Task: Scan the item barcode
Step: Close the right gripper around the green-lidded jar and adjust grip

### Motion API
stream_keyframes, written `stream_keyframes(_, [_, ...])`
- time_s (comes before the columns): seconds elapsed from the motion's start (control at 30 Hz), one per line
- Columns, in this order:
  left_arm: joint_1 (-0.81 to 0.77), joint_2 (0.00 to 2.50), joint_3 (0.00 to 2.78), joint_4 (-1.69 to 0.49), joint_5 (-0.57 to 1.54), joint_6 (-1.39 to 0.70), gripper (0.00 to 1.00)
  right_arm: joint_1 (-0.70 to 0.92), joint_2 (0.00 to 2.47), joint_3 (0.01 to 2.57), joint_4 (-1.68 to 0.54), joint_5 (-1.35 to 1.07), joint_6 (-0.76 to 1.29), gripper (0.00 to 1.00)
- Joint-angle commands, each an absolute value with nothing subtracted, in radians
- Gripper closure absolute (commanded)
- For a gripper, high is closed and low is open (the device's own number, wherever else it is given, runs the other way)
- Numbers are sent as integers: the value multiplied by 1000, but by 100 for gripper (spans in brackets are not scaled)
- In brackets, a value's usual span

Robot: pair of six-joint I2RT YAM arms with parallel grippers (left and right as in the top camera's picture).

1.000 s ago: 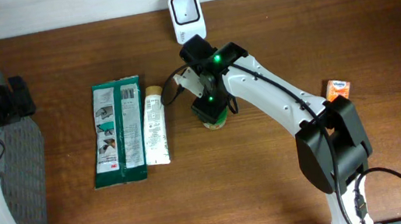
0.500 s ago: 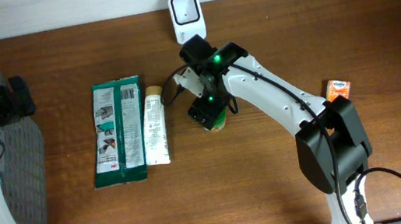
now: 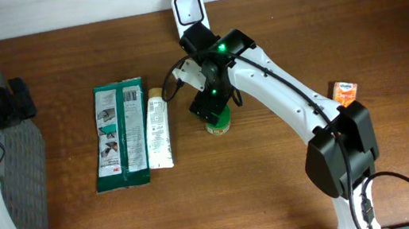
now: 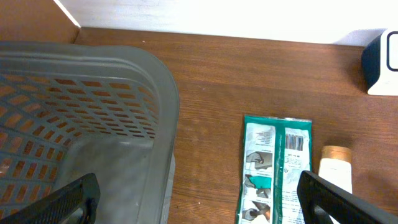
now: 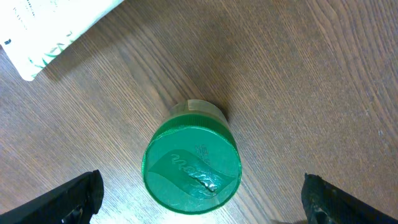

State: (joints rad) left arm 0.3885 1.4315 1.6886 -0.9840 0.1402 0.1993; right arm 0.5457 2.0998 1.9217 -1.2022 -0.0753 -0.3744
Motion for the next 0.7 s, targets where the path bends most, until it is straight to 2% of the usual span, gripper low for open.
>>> stream_keyframes(0.0, [394,1431,1691,-983,150,215,1,544,2138,1907,-1204,-70,-395,2])
stream_keyframes(0.67, [394,1431,1691,-983,150,215,1,556,2152,1842,-1152,-54,-466,2])
